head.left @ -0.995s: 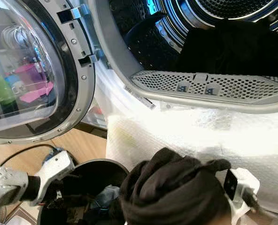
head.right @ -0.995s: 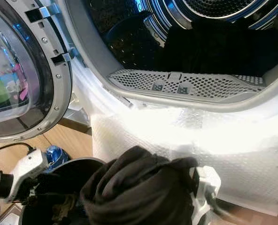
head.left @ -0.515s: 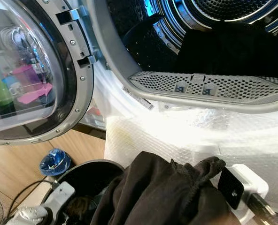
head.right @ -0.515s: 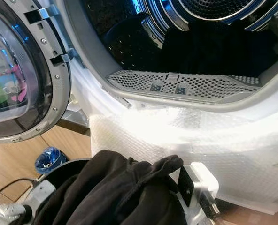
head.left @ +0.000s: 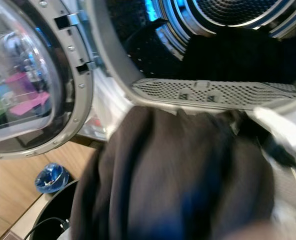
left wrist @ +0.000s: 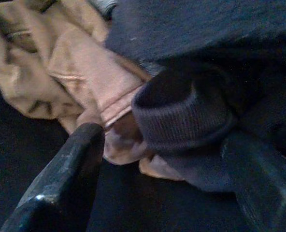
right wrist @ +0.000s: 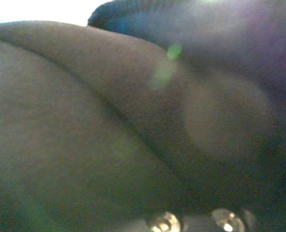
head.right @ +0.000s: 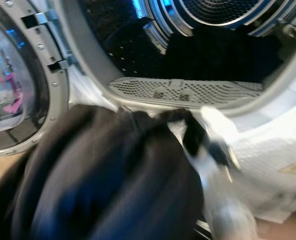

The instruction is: Clothes washing

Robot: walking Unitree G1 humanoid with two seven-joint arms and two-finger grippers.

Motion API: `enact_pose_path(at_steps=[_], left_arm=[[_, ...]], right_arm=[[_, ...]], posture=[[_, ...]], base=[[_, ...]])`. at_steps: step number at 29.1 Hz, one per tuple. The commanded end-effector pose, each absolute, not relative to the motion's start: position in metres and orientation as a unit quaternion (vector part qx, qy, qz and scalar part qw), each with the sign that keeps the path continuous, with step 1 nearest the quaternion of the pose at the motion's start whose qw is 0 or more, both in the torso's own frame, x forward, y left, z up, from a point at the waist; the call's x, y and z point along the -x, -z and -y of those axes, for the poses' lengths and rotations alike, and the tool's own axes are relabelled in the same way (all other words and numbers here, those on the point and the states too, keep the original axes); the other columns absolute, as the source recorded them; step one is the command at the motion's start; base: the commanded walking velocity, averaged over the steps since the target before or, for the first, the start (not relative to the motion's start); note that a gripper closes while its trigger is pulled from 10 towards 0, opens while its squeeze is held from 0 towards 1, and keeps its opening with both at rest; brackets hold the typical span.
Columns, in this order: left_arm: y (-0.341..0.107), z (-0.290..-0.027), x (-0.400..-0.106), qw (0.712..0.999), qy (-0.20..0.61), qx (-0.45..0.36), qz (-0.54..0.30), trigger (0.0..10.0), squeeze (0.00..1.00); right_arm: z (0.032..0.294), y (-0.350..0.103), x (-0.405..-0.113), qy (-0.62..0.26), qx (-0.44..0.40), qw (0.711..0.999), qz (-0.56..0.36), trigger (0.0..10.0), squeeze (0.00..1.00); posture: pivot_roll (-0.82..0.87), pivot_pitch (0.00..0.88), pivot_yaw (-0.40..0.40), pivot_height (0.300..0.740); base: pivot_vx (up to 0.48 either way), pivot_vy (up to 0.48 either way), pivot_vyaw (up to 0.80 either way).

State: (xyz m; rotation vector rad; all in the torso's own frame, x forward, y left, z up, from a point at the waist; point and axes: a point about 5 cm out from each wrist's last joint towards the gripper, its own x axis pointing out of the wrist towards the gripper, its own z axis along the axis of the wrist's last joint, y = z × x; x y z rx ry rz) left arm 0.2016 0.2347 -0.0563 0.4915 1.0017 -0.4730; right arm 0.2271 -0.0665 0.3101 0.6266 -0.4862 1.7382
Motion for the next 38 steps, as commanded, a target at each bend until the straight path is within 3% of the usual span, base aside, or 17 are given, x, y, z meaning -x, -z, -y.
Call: enact_pose_path(at_steps=[1,10,13,17,24,28,30,38], left_arm=[[0.061,-0.247,-0.191,0.813,0.205,-0.235,-0.491,10.0,0.00],[0.068,-0.238,-0.187,0.819,0.193,-0.222,-0.493,10.0,0.00],[0.068,-0.234,-0.190,0.825,0.188,-0.217,-0.487,10.0,0.00],[0.068,-0.229,-0.194,0.839,0.168,-0.190,-0.481,10.0,0.00],[0.076,-0.223,-0.181,0.831,0.174,-0.186,-0.494,10.0,0.00],[0.075,-0.225,-0.182,0.835,0.165,-0.177,-0.495,10.0,0.00],[0.076,-0.227,-0.180,0.833,0.167,-0.179,-0.496,10.0,0.00],[0.080,-0.231,-0.169,0.828,0.164,-0.179,-0.506,10.0,0.00]], right_arm=[[0.062,-0.318,-0.235,-0.726,-0.276,0.588,0.224,0.0,0.00],[0.055,-0.394,-0.306,-0.630,-0.287,0.655,0.303,0.0,0.00],[0.057,-0.410,-0.330,-0.590,-0.283,0.692,0.306,0.0,0.00],[0.060,-0.421,-0.350,-0.548,-0.299,0.720,0.301,0.0,0.00],[0.064,-0.439,-0.368,-0.501,-0.253,0.771,0.301,0.0,0.00],[0.080,-0.451,-0.386,-0.381,-0.212,0.857,0.274,0.0,0.00],[0.091,-0.457,-0.390,-0.336,-0.207,0.879,0.266,0.0,0.00],[0.116,-0.470,-0.394,-0.226,-0.156,0.930,0.246,0.0,0.00]], posture=[[-0.09,0.000,0.220,0.740],[-0.08,0.000,0.184,0.740],[-0.07,0.000,0.165,0.740],[-0.09,0.000,0.140,0.740],[-0.11,0.000,0.128,0.740],[-0.12,0.000,0.152,0.740],[-0.11,0.000,0.154,0.740],[-0.08,0.000,0.133,0.740]], base=[[0.000,0.000,0.00],[0.000,0.000,0.00],[0.000,0.000,0.00],[0.000,0.000,0.00],[0.000,0.000,0.00],[0.000,0.000,0.00],[0.000,0.000,0.00],[0.000,0.000,0.00]])
